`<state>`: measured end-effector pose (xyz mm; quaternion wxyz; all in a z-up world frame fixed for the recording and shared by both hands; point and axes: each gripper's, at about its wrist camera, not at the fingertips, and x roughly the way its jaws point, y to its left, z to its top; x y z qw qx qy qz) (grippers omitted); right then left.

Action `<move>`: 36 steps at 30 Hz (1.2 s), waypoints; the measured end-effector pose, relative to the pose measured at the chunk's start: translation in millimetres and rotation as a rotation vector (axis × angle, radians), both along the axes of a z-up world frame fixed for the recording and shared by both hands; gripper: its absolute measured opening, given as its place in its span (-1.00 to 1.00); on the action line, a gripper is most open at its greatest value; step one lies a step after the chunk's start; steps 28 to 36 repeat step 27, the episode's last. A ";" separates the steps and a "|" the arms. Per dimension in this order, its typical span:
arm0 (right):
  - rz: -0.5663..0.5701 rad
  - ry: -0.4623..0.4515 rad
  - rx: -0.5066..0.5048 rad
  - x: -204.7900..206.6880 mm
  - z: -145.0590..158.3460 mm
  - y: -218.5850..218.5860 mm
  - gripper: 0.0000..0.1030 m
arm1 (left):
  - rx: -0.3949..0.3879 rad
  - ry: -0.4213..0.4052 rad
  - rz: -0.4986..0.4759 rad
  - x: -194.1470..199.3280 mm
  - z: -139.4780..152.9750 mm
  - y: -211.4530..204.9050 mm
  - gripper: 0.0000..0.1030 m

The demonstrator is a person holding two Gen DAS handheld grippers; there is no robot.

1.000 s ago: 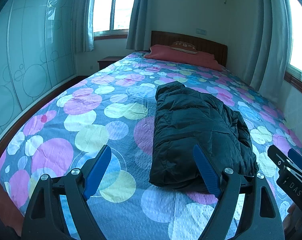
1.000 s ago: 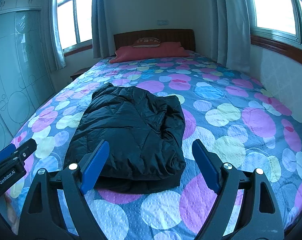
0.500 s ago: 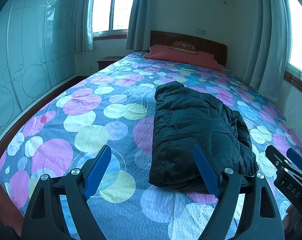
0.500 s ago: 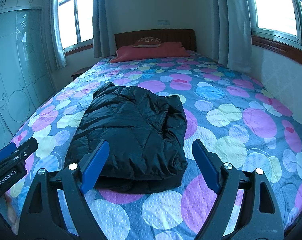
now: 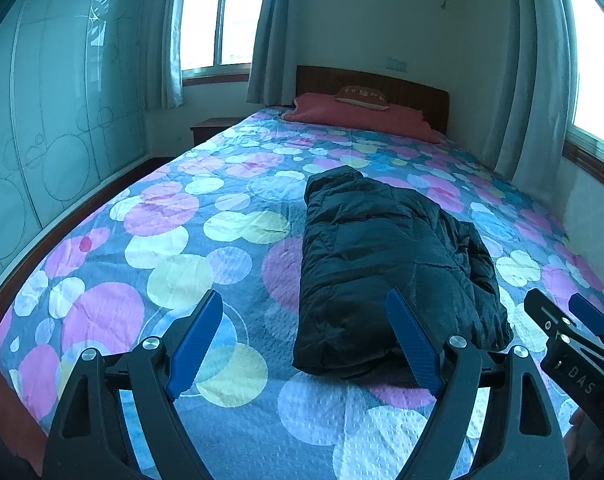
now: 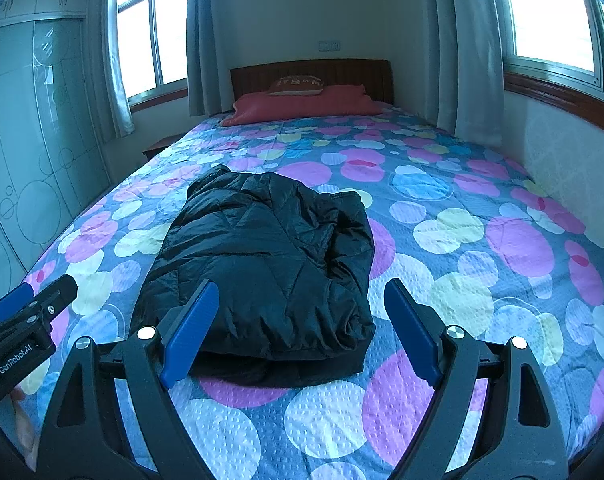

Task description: Fold large clothes

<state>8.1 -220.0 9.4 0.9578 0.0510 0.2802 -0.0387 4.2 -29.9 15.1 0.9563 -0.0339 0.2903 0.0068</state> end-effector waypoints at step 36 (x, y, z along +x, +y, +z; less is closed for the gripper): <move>-0.057 0.033 0.024 16.6 -22.7 -31.8 0.76 | 0.010 0.086 0.024 42.7 -33.2 27.2 0.70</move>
